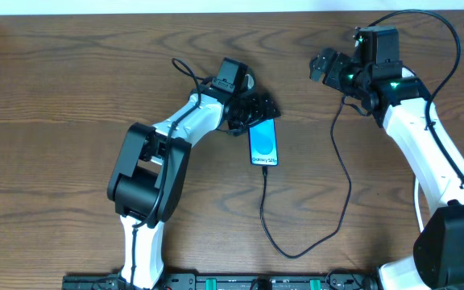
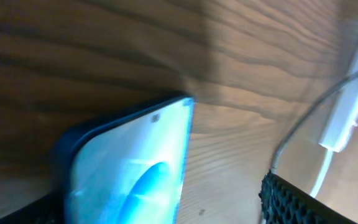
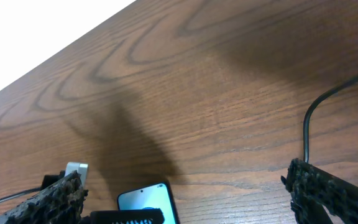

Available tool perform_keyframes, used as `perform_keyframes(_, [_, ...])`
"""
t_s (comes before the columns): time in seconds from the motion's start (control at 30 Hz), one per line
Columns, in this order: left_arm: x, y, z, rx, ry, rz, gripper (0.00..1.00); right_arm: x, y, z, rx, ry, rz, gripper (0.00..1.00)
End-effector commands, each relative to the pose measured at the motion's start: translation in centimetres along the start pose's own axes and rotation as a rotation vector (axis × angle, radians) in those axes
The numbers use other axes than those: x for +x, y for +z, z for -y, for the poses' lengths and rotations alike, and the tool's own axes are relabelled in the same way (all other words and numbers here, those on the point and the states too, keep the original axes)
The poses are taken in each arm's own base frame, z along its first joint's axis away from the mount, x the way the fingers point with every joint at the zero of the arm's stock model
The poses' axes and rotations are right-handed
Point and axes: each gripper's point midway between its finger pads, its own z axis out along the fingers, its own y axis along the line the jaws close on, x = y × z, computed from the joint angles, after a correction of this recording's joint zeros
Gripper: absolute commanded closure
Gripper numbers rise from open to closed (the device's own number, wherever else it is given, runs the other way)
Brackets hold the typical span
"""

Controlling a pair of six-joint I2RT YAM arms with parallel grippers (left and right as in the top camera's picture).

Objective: Plug charger to phone and switch on socket
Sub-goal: 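Lower the blue phone flat onto the table center with the left gripper, then open the left gripper and pull it back from the phone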

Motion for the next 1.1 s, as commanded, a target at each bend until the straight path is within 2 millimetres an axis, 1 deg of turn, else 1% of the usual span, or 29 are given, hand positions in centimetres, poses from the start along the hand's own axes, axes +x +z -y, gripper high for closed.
perform_keyframes(0.0, [0.1,1.3,-6.8,-0.259,-0.049,0.046,0.16,-0.4,-0.2,0.2,0.012,-0.011,0.015,0.01])
perform_keyframes(0.13, [0.3,1.0,-7.9,-0.317,-0.060,0.050,0.16,-0.4,-0.2,0.2,0.011,-0.011,0.015,0.01])
perform_keyframes(0.3, [0.3,0.9,-8.1,-0.324,-0.063,0.048,0.16,-0.4,-0.2,0.2,0.012,-0.011,0.015,0.01])
perform_keyframes(0.4, [-0.3,0.4,-8.2,-0.318,-0.027,0.056,0.16,-0.4,-0.2,0.2,0.011,-0.011,0.015,0.01])
perform_keyframes(0.5, [-1.8,-1.3,-7.9,-0.301,0.026,0.089,0.14,-0.4,-0.2,0.3,0.013,-0.010,0.012,0.01])
perform_keyframes(0.57, [-3.1,-3.1,-7.4,-0.284,0.081,0.124,0.14,-0.3,-0.2,0.3,0.013,-0.011,0.011,0.01])
perform_keyframes(0.67, [-5.1,-6.9,-6.3,-0.257,0.165,0.199,0.13,-0.4,-0.2,0.3,0.013,-0.010,0.011,0.01])
perform_keyframes(0.77, [-5.9,-10.9,-5.4,-0.255,0.277,0.250,0.07,-0.2,-0.2,0.4,0.017,-0.009,0.005,0.01])
perform_keyframes(0.87, [-5.4,-15.0,-4.9,-0.271,0.363,0.270,0.06,0.2,-0.2,0.6,0.027,-0.007,-0.009,0.01])
perform_keyframes(1.03, [-3.3,-20.9,-4.0,-0.279,0.382,0.311,0.06,1.0,-0.3,1.2,0.050,-0.001,-0.045,0.01])
perform_keyframes(1.07, [-2.9,-21.8,-3.8,-0.279,0.379,0.319,0.06,1.2,-0.3,1.2,0.053,0.000,-0.051,0.01])
